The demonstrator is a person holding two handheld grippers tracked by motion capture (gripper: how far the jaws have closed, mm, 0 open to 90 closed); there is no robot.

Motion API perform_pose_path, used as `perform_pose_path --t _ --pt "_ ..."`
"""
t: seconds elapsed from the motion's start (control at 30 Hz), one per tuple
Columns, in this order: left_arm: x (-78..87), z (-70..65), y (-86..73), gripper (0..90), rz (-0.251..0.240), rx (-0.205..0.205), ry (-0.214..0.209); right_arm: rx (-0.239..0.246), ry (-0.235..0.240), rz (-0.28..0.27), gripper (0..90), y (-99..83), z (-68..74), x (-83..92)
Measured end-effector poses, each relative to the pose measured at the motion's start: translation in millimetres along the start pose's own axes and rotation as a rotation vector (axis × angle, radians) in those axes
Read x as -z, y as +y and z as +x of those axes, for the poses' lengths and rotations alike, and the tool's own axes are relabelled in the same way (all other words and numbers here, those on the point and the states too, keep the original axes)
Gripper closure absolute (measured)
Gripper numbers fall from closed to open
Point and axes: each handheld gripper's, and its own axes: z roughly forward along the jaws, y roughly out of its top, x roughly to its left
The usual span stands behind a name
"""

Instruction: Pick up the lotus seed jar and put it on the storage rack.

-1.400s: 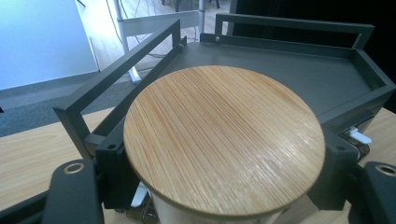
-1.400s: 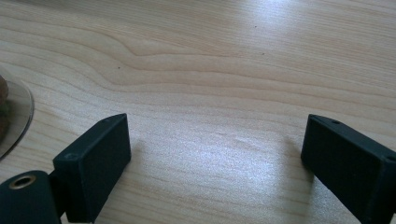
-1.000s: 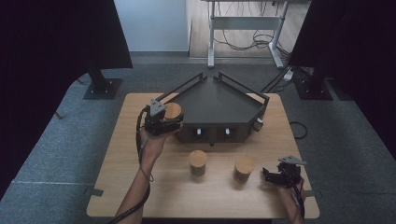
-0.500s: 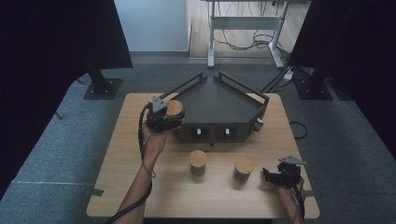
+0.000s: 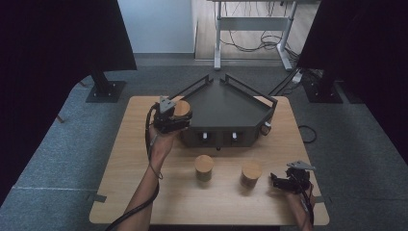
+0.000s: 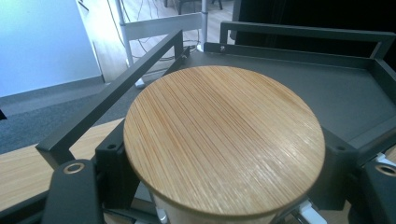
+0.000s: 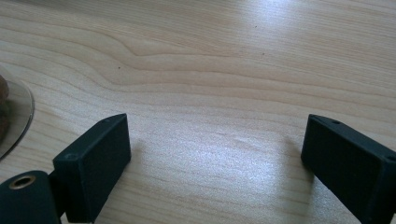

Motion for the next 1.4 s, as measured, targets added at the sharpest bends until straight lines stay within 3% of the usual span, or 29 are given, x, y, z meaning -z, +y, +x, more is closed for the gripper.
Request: perform_pose_path --t 0.4,0.77,1.4 --pt "-13.2 -1.1 7.1 26.0 -0.011 0.009 -0.002 0.003 0.0 0.0 7.6 0.0 -0.2 -0.1" --pt "-22.8 -2.9 9.5 26.0 -0.006 -0.013 0.01 0.007 0.004 0.0 7.6 0.2 -0.2 -0.3" --pt "-37.2 -1.3 10.4 26.0 -0.017 0.003 0.019 0.007 0.005 0.0 7.6 0.4 -0.2 -0.5"
